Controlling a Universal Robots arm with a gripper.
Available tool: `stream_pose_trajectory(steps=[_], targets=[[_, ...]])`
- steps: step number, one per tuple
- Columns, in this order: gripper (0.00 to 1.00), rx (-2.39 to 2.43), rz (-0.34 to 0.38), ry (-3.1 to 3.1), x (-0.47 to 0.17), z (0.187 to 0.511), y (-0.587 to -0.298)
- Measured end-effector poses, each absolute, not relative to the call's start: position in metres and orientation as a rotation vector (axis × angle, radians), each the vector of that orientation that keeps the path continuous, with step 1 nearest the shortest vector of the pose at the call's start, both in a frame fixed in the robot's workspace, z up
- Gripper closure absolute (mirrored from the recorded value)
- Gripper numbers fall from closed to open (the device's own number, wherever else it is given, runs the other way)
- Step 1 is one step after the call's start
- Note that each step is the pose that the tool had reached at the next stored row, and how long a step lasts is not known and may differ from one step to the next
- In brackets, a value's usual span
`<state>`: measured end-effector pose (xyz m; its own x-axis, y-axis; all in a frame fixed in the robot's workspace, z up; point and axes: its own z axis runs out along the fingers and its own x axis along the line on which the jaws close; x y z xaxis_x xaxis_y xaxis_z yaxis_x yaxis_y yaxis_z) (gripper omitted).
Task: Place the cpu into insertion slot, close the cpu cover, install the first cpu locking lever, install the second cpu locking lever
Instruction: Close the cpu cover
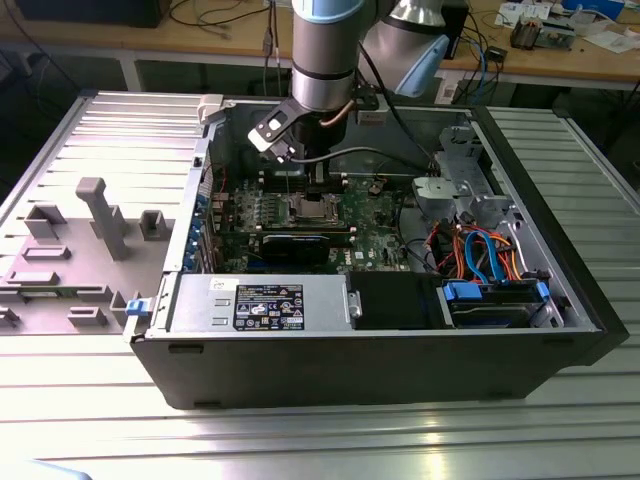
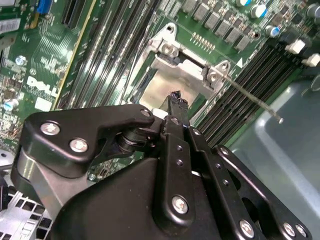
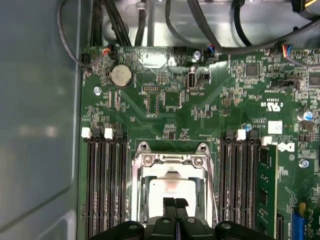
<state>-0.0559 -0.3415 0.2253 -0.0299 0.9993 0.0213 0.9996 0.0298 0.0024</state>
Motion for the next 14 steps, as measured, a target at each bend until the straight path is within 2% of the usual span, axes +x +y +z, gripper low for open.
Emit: stream_pose_trajectory(steps=[14], targets=[[0.89,-2.177,-0.026,-2.246,-0.075,0.207,-0.342]])
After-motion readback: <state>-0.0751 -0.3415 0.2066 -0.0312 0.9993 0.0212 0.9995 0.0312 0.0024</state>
